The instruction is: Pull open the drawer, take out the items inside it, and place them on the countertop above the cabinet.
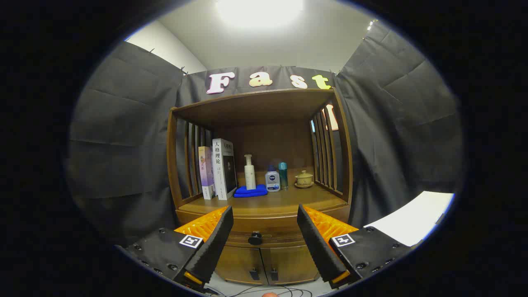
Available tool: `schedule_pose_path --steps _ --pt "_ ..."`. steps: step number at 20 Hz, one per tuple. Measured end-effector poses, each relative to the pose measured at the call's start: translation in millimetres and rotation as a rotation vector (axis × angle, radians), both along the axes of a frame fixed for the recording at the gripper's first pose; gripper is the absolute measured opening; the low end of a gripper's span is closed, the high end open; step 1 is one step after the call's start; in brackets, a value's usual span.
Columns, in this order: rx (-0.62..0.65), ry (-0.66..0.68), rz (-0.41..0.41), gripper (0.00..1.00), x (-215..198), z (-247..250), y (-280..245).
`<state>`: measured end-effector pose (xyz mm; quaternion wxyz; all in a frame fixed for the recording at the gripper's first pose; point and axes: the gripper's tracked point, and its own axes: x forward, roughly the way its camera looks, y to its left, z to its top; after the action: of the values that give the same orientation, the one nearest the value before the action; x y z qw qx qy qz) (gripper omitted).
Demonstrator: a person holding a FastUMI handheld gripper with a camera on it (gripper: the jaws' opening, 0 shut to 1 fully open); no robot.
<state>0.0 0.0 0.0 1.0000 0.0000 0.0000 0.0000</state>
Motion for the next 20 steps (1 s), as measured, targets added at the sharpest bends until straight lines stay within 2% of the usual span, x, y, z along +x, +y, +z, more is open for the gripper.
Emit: schedule_pose_path --steps 8,20 --pt "0.007 0.015 0.021 0.98 11.3 -7.7 7.6" --pt "-0.018 0.136 0.060 0.98 82.6 -55.2 23.3"
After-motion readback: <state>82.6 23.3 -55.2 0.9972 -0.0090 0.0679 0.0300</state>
